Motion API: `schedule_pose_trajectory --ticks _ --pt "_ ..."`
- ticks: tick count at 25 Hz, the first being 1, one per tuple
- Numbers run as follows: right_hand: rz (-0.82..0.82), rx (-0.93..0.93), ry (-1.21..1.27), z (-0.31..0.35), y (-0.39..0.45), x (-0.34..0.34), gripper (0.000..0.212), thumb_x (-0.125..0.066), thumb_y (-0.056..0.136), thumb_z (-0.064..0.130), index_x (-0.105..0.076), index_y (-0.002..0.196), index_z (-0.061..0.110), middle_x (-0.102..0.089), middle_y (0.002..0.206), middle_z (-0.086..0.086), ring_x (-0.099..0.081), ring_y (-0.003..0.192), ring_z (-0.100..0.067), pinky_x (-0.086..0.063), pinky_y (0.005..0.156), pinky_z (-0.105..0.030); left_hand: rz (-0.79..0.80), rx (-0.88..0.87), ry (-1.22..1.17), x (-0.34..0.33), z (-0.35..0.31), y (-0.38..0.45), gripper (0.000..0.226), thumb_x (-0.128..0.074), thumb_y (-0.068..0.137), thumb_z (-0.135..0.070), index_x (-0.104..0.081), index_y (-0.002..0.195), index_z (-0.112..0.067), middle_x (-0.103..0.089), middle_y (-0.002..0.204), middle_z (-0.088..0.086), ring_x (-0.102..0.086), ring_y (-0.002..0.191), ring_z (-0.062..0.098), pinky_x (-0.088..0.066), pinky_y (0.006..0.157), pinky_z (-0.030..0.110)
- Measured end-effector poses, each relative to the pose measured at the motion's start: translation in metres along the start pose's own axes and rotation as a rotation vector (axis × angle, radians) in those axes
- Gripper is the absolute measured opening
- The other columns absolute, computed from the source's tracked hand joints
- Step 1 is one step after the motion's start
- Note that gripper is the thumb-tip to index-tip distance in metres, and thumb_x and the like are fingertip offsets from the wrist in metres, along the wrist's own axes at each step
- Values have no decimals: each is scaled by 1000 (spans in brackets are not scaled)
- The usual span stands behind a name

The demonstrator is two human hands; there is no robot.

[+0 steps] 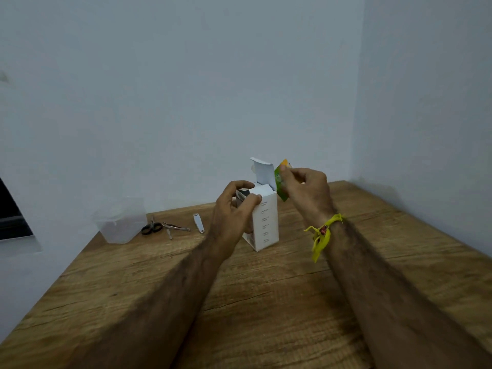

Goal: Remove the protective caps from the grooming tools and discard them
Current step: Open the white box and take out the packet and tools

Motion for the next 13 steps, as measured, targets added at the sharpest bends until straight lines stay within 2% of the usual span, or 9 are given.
schedule_pose_trajectory --ticks 2,4,5,7,9,10,12,13 --pt "157 -7 -2 4 -4 -3 54 -60 87 65 -73 70 15 -70 71 7 -67 77 -13 -55 76 -41 -38 52 -71 -7 -3 4 17 -61 92 -24 -62 109 -21 -60 94 -6 -65 94 23 -54 56 33" --pt "258 -29 17 9 -9 -5 67 -57 78 78 -76 76 14 -73 74 2 -70 82 -16 -57 79 -45 -44 -5 -43 -13 -3 4 27 -65 83 -40 -63 107 -30 -62 98 -12 -66 96 19 -57 64 37" --pt "272 -33 27 13 -11 -6 65 -59 76 78 -77 80 15 -75 78 1 -72 86 -16 -58 81 -45 -36 -38 -6 -14 0 3 33 -66 78 -48 -61 108 -35 -63 100 -15 -66 98 16 -60 70 42" --pt "217 8 13 16 -15 -6 45 -65 82 63 -78 82 21 -75 77 8 -72 82 -12 -60 75 -40 -39 -72 40 -14 3 0 42 -72 78 -50 -57 114 -34 -64 101 -17 -66 97 3 -62 75 45" --pt "168 78 -22 18 -20 -7 24 -66 89 45 -79 88 26 -73 73 15 -69 76 -5 -56 65 -31 -66 -85 72 -11 5 -2 49 -76 83 -41 -50 123 -28 -63 98 -19 -61 92 -14 -62 74 36" --pt "180 106 -28 18 -21 -8 20 -65 91 41 -80 94 28 -74 75 16 -70 77 -4 -55 65 -29 -77 -93 93 -9 6 -2 52 -77 84 -39 -48 126 -26 -61 97 -21 -57 89 -21 -60 73 29" --pt "238 118 -7 18 -23 -10 24 -66 90 47 -79 103 32 -77 86 12 -72 85 -6 -56 69 -28 -82 -101 120 -7 7 -2 56 -77 83 -39 -46 128 -24 -59 95 -25 -53 86 -28 -53 69 16" --pt "266 115 3 19 -25 -11 28 -66 88 53 -79 103 33 -77 91 11 -71 89 -6 -56 71 -28 -79 -104 124 -7 7 -2 54 -77 83 -39 -47 127 -24 -59 95 -25 -53 86 -28 -52 68 14"
Point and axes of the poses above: each hand's wrist, its own y-axis towards the middle knuckle, its own x-axis out of the back of the hand, z = x × y, the point moved 1 cm from there along y, towards the middle knuckle
